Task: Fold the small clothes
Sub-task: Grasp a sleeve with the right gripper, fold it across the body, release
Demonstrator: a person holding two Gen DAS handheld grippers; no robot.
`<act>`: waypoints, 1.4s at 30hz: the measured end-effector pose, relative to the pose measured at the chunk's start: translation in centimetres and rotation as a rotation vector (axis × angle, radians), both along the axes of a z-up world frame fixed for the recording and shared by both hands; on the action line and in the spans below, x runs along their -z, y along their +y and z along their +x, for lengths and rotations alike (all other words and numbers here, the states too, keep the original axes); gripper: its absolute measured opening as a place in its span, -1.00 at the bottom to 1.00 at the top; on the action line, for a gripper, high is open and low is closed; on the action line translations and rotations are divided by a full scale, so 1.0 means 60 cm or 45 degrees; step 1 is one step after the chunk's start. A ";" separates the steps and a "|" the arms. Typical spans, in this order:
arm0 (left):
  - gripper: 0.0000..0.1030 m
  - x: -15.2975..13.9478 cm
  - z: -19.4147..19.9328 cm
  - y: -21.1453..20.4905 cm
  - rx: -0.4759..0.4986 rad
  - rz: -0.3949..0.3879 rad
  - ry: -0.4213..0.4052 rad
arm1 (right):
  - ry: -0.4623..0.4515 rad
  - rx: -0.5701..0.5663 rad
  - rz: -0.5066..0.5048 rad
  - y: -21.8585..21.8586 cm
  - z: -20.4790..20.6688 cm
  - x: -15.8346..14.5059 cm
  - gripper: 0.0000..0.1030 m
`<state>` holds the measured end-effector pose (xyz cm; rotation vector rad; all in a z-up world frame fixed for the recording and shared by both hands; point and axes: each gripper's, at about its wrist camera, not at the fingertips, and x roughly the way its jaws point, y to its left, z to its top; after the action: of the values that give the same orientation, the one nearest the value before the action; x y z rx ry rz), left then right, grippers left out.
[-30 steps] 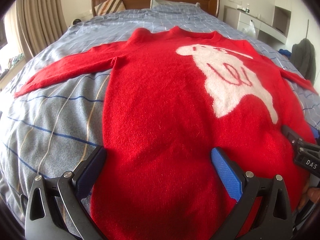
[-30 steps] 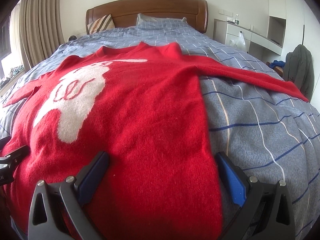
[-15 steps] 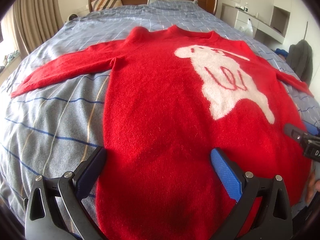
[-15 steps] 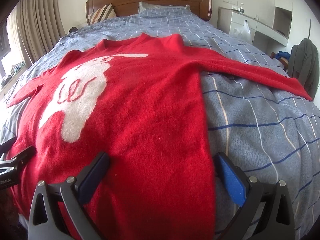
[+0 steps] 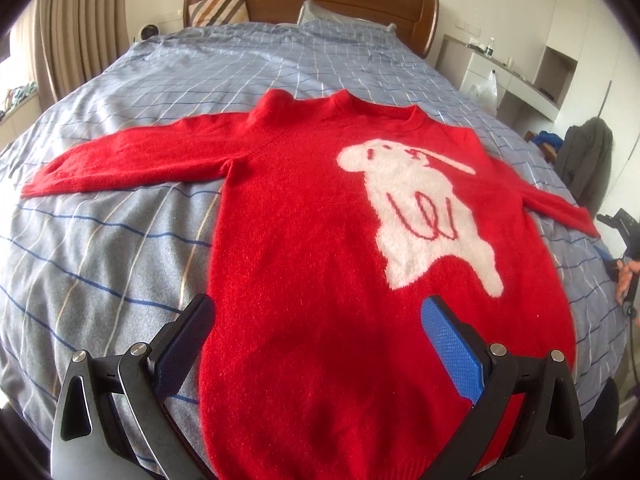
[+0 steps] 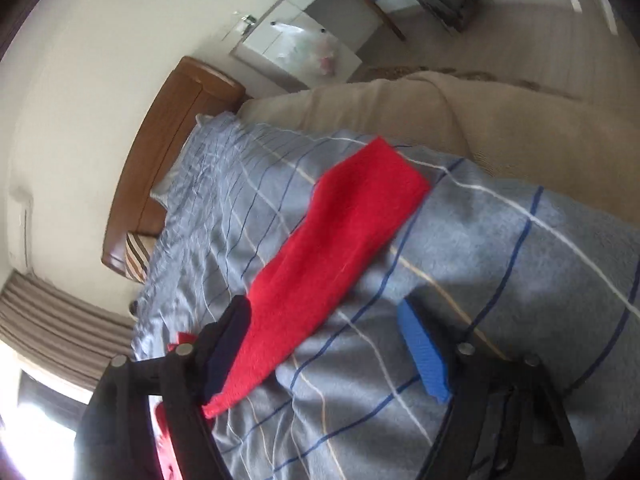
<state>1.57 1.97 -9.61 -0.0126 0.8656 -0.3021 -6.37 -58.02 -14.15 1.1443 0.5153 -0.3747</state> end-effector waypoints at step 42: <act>1.00 0.063 0.035 0.200 -0.340 0.027 -0.102 | 0.219 -1.231 -0.295 0.632 0.383 -0.050 0.24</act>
<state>3.68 13.99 -13.36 -0.0948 0.7773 -0.0426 16.59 -20.07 -11.16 0.5386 1.0715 0.3080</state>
